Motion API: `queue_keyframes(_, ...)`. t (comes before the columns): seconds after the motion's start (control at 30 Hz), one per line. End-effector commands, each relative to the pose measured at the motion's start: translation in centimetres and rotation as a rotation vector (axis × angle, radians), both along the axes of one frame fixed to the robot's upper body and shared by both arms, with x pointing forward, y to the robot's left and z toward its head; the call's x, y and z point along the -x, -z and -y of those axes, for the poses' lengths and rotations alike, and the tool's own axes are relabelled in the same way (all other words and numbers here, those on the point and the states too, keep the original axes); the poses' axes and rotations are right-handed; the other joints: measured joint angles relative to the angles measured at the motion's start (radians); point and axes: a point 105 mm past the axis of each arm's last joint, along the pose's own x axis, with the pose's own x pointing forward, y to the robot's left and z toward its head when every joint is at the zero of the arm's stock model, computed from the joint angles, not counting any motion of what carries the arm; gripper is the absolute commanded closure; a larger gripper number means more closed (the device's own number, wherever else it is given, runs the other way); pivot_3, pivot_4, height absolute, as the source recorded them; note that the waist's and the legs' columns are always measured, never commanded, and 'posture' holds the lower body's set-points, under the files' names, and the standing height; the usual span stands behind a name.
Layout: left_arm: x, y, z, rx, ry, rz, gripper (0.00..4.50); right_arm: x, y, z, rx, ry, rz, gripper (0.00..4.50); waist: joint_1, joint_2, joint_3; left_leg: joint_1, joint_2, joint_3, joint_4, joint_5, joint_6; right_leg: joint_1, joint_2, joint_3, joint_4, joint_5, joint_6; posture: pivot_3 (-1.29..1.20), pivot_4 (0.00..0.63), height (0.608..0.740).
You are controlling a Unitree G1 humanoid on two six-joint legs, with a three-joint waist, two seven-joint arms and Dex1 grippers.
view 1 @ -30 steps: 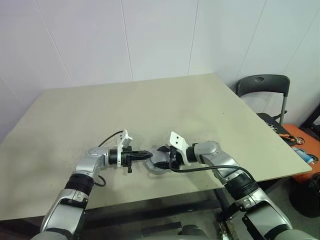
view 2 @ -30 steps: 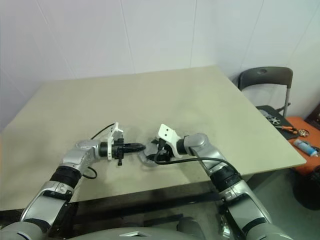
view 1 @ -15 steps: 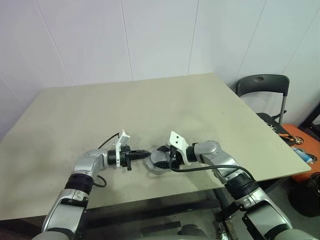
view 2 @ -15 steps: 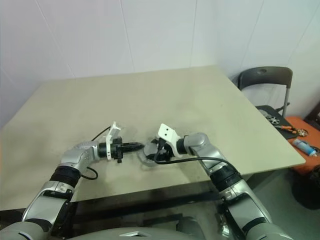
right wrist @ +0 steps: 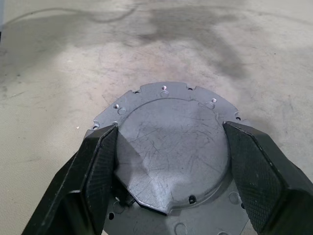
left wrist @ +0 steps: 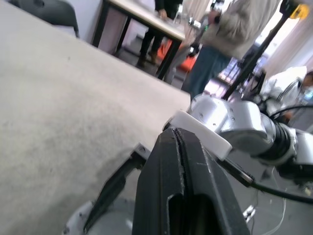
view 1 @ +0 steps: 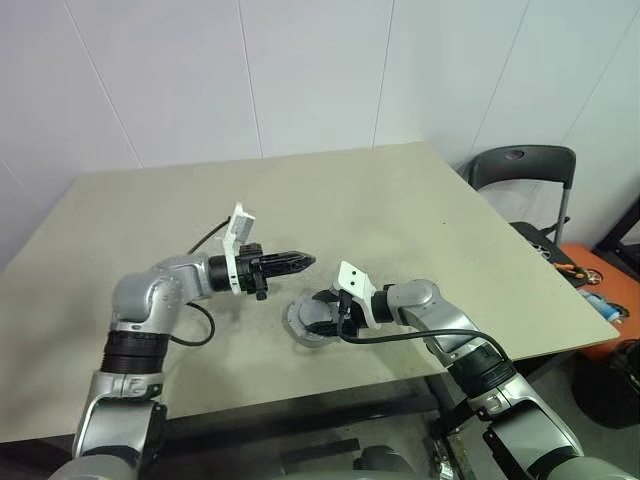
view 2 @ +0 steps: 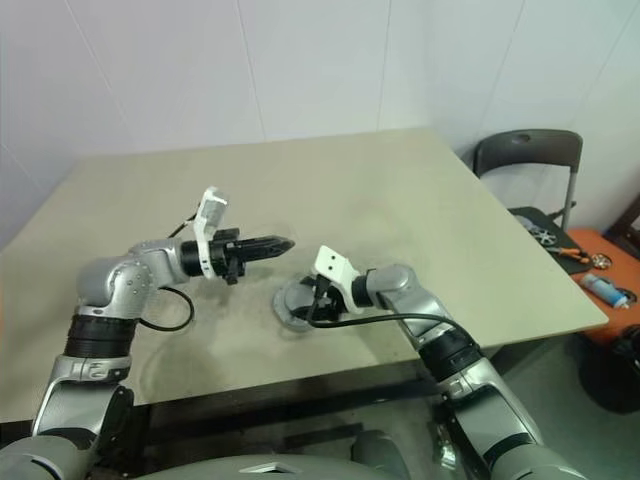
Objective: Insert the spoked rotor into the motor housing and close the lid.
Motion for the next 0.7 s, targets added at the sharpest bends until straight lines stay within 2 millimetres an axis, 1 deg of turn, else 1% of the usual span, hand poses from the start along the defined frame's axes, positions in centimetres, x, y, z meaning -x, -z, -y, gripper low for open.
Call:
queue_keyframes(0.03, 0.8, 1.2, 0.8, -0.089, 0.018, 0.006, 4.49, 2.3, 7.3, 3.8, 0.25, 0.085, -0.209, 1.31, 0.0, 0.0, 0.001, 0.0, 0.0, 0.0, 0.0, 0.0, 0.0, 0.0, 0.0, 0.0, 0.0, 0.0, 0.0, 0.0, 0.0, 0.74)
queue_keyframes(0.2, 1.2, 3.9, 1.6, -0.155, -0.002, -0.038, 4.49, 2.3, 7.3, 3.8, 0.247, 0.086, -0.208, 1.31, 0.0, 0.0, 0.004, 0.0, 0.0, 0.0, 0.0, 0.0, 0.0, 0.0, 0.0, 0.0, 0.0, 0.0, 0.0, 0.0, 0.0, 0.74)
queue_keyframes(0.33, 1.3, 5.9, 1.9, -0.185, -0.009, -0.068, 4.49, 2.4, 7.4, 3.8, 0.248, 0.086, -0.21, 1.31, 0.0, 0.0, 0.004, 0.0, 0.0, 0.0, 0.0, 0.0, 0.0, 0.0, 0.0, 0.0, 0.0, 0.0, 0.0, 0.0, 0.0, 0.74)
queue_keyframes(0.43, 1.1, 8.1, 1.5, -0.241, -0.031, -0.079, 4.49, 2.4, 7.4, 3.8, 0.248, 0.088, -0.212, 1.31, 0.0, 0.0, 0.005, 0.0, 0.0, 0.0, 0.0, 0.0, 0.0, 0.0, 0.0, 0.0, 0.0, 0.0, 0.0, 0.0, 0.0, 0.74)
queue_keyframes(0.57, 1.3, 9.3, 1.3, -0.259, -0.027, -0.09, 4.49, 2.5, 7.4, 3.8, 0.249, 0.09, -0.212, 1.31, 0.001, 0.0, 0.005, 0.0, 0.0, 0.0, 0.0, 0.0, 0.0, -0.001, 0.0, 0.0, 0.0, 0.0, -0.001, 0.0, 0.0, 0.74)
queue_keyframes(0.63, 1.0, 11.0, 0.8, -0.291, -0.057, -0.101, 4.49, 2.5, 7.4, 3.8, 0.248, 0.09, -0.214, 1.31, 0.001, -0.001, 0.005, 0.0, 0.0, 0.001, 0.0, 0.0, 0.0, 0.0, 0.0, 0.0, -0.001, 0.0, -0.001, 0.0, 0.0, 0.74)
queue_keyframes(0.7, 0.8, 12.0, 0.5, -0.305, -0.073, -0.111, 4.49, 2.5, 7.5, 3.8, 0.249, 0.089, -0.213, 1.31, 0.002, 0.0, 0.003, 0.0, 0.0, 0.001, 0.0, 0.0, 0.0, 0.0, 0.0, 0.0, -0.001, 0.0, -0.001, 0.0, 0.0, 0.74)
